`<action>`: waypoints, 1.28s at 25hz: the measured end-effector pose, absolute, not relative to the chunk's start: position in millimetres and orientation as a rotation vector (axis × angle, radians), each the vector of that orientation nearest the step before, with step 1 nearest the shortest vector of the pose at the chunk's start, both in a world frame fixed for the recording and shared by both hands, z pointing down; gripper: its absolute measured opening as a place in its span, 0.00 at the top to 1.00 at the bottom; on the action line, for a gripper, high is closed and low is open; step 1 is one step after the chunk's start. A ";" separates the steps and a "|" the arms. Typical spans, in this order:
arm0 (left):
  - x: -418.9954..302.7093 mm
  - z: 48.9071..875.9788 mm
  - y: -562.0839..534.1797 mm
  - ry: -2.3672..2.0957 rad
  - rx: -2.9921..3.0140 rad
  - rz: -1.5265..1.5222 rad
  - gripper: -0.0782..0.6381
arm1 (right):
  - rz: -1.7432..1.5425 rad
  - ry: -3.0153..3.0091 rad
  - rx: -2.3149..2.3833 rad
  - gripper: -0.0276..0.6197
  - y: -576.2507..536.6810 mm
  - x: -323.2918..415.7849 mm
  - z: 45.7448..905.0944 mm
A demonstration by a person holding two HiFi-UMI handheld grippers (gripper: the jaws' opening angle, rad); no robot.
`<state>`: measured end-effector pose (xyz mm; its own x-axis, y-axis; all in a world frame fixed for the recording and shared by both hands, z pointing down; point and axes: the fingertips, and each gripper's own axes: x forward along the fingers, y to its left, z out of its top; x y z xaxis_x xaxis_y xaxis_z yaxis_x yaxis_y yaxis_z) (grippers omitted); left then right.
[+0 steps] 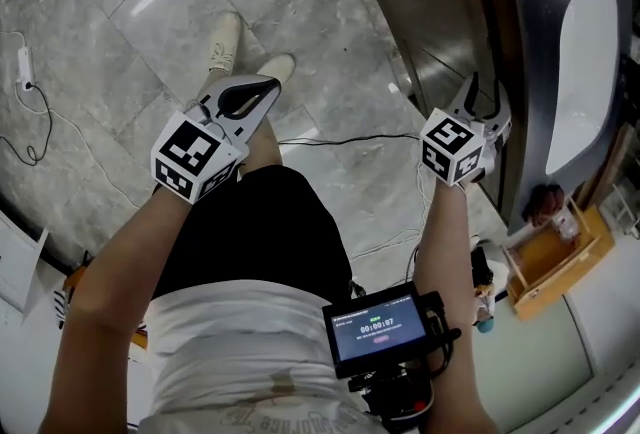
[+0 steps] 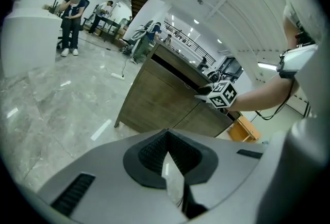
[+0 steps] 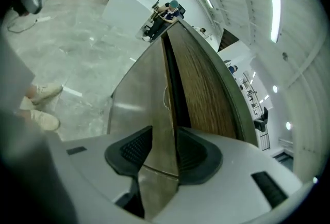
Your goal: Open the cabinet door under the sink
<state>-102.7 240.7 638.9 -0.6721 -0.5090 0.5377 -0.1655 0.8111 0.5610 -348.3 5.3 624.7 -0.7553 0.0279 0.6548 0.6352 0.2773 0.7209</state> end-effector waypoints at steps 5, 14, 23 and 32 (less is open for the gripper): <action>-98.7 651.1 245.4 -2.278 0.470 -0.639 0.88 | -1.700 -2.026 -0.490 0.75 -0.9 -352.6 630.4; -93.6 665.9 234.1 -2.241 0.480 -0.658 0.88 | -1.853 -1.959 -0.284 0.67 -6.3 -364.7 647.3; -97.9 666.3 213.8 -2.200 0.515 -0.662 0.88 | -1.857 -1.951 -0.252 0.57 -8.1 -370.9 652.8; -104.5 660.4 203.3 -2.210 0.530 -0.655 0.88 | -1.705 -1.970 -0.384 0.67 -2.3 -360.6 639.9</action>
